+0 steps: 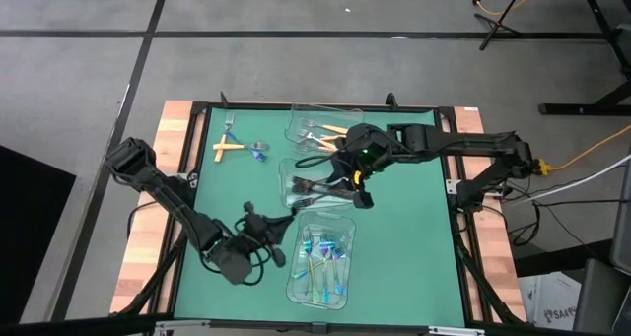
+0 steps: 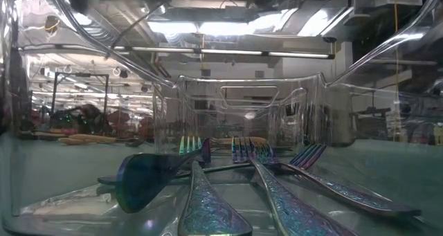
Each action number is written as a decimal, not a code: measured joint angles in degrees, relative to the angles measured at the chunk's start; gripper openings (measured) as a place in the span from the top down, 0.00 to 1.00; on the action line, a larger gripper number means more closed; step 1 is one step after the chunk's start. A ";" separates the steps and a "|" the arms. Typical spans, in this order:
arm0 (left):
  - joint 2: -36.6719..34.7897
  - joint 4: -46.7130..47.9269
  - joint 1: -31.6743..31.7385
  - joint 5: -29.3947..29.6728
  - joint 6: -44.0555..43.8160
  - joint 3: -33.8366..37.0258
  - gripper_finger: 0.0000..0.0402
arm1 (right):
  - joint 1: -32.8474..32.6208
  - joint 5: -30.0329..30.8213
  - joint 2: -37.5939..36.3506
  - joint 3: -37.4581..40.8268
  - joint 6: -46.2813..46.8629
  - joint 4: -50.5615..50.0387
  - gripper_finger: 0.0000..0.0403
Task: Sort silverware by color (type)
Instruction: Put the black fork into the middle transparent bin
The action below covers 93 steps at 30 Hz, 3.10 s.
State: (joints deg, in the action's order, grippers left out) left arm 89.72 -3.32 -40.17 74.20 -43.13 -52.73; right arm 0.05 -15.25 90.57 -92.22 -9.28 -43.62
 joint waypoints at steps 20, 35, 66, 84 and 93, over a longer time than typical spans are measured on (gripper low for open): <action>0.00 -51.33 11.61 -40.40 59.44 0.00 1.00 | -0.02 -12.17 0.46 0.06 -4.75 -0.15 0.82; 0.00 -53.45 16.42 -53.58 61.90 0.00 0.99 | -0.09 -23.46 0.46 0.06 -4.66 12.10 0.82; -0.05 -57.79 22.77 -63.59 61.72 0.06 0.99 | -0.09 -30.44 0.52 0.02 -4.55 17.47 0.82; -0.04 -57.70 23.92 -63.52 61.70 0.04 0.99 | -0.07 -30.88 0.52 0.02 -4.68 17.36 0.98; -0.03 -57.67 23.83 -61.69 61.68 0.04 0.99 | -0.07 -30.09 0.50 0.02 -2.92 16.99 0.99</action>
State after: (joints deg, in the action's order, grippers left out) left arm 89.69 -60.99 -16.34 12.51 18.55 -52.69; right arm -0.01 -45.34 91.07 -92.20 -12.19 -26.63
